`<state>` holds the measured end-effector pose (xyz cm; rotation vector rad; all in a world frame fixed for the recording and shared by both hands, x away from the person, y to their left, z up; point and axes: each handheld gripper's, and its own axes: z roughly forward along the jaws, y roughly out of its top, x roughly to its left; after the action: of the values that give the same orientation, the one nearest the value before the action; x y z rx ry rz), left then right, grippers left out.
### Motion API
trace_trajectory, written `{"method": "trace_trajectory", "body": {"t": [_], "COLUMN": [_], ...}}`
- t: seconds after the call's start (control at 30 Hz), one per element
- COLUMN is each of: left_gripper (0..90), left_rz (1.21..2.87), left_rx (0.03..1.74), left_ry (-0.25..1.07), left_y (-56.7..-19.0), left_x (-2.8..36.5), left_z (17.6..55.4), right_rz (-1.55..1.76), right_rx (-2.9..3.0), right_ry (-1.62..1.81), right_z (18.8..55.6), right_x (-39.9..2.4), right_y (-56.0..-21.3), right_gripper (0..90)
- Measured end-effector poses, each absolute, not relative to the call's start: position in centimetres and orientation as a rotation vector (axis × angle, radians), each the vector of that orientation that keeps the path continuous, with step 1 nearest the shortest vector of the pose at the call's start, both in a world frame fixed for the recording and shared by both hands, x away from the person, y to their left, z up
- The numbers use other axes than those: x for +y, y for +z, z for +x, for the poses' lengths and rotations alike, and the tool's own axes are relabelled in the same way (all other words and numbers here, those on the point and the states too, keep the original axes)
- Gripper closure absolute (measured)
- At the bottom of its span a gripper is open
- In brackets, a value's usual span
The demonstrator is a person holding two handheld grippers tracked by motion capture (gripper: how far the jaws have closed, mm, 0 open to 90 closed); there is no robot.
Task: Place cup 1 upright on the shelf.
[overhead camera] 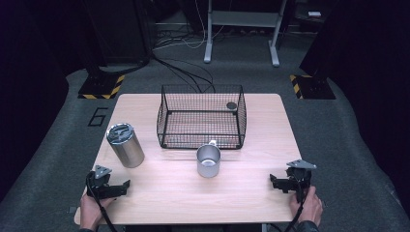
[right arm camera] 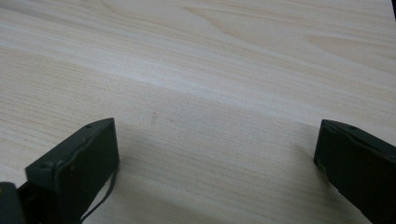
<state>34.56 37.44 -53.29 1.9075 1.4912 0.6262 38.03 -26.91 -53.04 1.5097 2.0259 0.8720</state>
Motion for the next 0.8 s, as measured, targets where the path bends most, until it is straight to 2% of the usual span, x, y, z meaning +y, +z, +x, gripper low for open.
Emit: {"method": "trace_trajectory", "body": {"t": [0.33, 0.8], "left_gripper": [0.2, 0.6], "left_rz": [1.893, 1.866], "left_rx": [1.492, 1.422], "left_ry": [0.612, 0.654], "left_y": [-53.0, -49.4], "left_x": [37.5, 36.9], "left_z": [34.6, 34.8], "right_rz": [1.51, 1.513], "right_rx": [2.026, 2.025], "right_ry": [0.871, 0.87], "right_z": [38.0, 38.0], "right_x": [-26.9, -26.9], "right_y": [-53.0, -53.0], "right_gripper": [0.0, 0.0]}}
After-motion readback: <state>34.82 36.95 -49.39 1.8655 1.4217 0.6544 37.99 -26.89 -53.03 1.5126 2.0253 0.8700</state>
